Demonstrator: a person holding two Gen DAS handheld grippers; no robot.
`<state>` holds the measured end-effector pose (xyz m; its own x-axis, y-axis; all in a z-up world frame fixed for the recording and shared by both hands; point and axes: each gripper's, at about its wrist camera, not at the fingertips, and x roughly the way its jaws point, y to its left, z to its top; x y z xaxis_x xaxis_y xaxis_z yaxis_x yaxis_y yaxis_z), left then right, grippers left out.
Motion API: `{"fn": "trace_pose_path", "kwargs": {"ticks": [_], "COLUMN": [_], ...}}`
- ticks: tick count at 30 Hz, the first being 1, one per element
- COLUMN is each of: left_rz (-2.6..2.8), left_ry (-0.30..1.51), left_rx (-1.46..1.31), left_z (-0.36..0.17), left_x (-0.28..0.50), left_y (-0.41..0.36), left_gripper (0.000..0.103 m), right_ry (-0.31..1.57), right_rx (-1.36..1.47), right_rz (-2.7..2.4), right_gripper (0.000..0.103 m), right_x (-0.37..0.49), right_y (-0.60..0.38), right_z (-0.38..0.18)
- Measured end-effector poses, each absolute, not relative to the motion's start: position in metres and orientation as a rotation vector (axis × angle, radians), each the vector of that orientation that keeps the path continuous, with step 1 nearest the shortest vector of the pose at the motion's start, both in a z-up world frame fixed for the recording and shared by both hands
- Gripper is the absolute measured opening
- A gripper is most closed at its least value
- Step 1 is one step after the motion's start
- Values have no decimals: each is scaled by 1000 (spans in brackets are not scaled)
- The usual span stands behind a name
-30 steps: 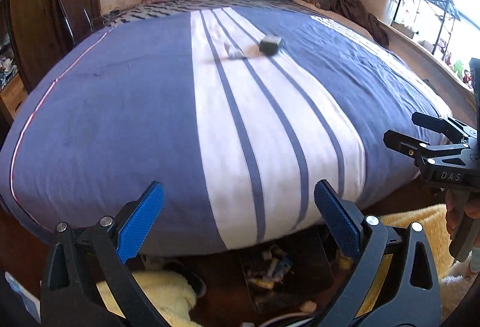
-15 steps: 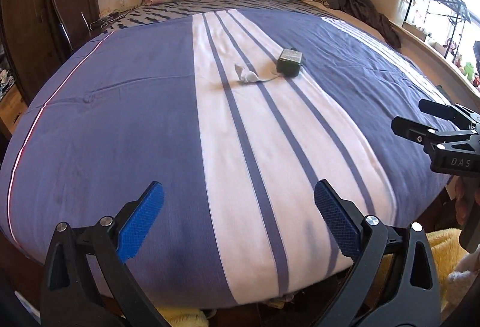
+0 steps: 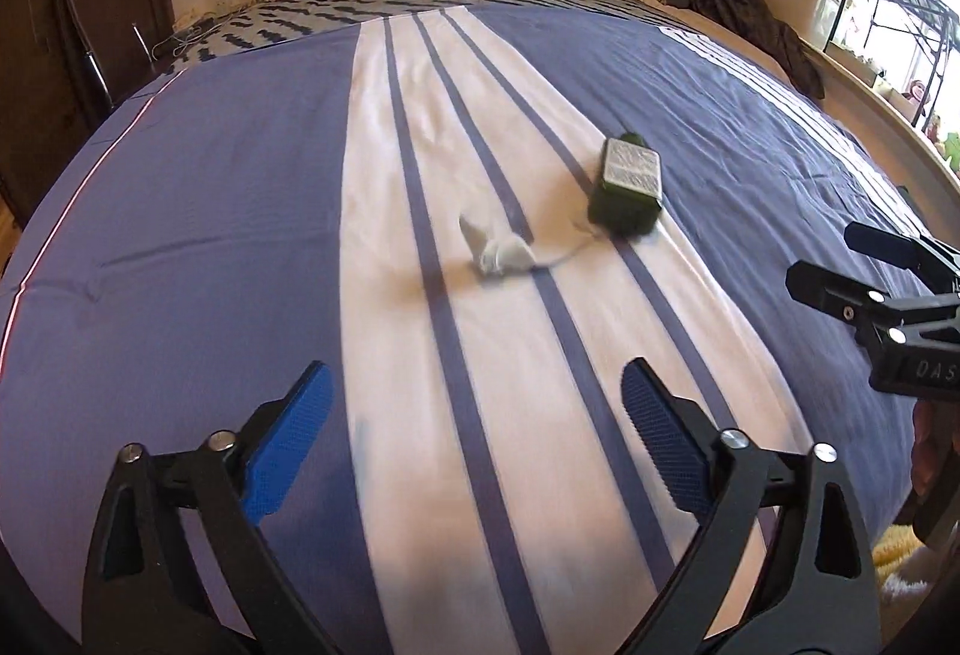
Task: Collect trash
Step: 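Grasp the green bottle with the right gripper while the left grasps the white wrapper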
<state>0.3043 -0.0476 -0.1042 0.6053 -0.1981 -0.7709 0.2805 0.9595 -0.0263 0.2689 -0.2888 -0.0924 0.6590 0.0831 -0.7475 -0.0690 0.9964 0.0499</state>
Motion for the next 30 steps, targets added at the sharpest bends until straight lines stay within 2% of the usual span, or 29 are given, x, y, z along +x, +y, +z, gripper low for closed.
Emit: {"fn": "trace_pose_path", "kwargs": {"ticks": [2, 10, 14, 16, 30], "left_rz": [-280, -321, -354, -363, -293], "left_ry": [885, 905, 927, 921, 872], "left_rx": [99, 78, 97, 112, 133], "left_z": [-107, -117, -126, -126, -104], "left_x": [318, 364, 372, 371, 363], "left_y": [-50, -64, -73, -75, -19], "left_gripper": [77, 63, 34, 24, 23], "right_ry": [844, 854, 853, 852, 884], "right_rx": [15, 17, 20, 22, 13], "right_rz": [86, 89, 90, 95, 114], "right_gripper": [99, 99, 99, 99, 99], "right_x": [280, 311, 321, 326, 362], "right_y": [-288, -287, -284, -280, -230], "right_z": [-93, -100, -101, -101, -109]}}
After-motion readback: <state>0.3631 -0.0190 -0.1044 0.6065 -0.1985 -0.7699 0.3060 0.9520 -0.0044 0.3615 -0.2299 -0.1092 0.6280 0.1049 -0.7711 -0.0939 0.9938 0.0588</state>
